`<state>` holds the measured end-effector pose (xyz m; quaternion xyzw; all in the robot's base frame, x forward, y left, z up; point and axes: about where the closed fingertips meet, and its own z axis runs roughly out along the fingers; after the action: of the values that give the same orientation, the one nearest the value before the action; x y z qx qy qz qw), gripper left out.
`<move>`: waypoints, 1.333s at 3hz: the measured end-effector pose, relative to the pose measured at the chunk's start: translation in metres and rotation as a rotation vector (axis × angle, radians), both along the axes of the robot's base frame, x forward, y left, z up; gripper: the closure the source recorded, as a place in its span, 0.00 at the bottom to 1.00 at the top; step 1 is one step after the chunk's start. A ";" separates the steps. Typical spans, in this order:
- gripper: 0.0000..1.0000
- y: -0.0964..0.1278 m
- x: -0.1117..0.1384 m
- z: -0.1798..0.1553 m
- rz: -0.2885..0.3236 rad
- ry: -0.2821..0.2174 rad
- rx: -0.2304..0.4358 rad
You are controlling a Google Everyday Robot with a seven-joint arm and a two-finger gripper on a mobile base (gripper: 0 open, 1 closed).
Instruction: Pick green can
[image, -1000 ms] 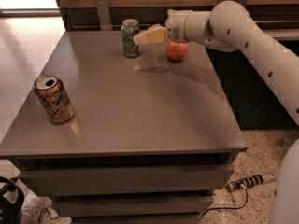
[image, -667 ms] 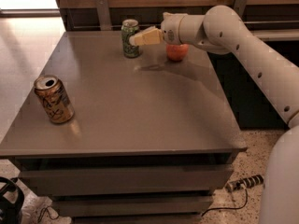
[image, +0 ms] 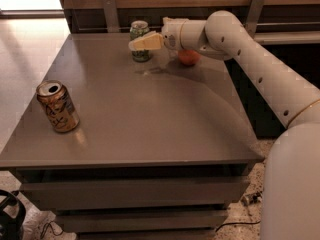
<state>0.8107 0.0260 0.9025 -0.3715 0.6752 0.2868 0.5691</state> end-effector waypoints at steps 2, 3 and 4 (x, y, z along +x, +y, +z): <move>0.00 0.020 0.006 -0.008 0.029 0.011 0.045; 0.17 0.027 0.008 -0.014 0.031 0.011 0.049; 0.42 0.030 0.007 -0.014 0.036 0.012 0.049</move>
Offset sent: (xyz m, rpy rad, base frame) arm 0.0105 0.0231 -0.0107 0.0687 0.0127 0.0320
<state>0.8180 0.0562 0.8883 -0.3676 0.6645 0.3159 0.5687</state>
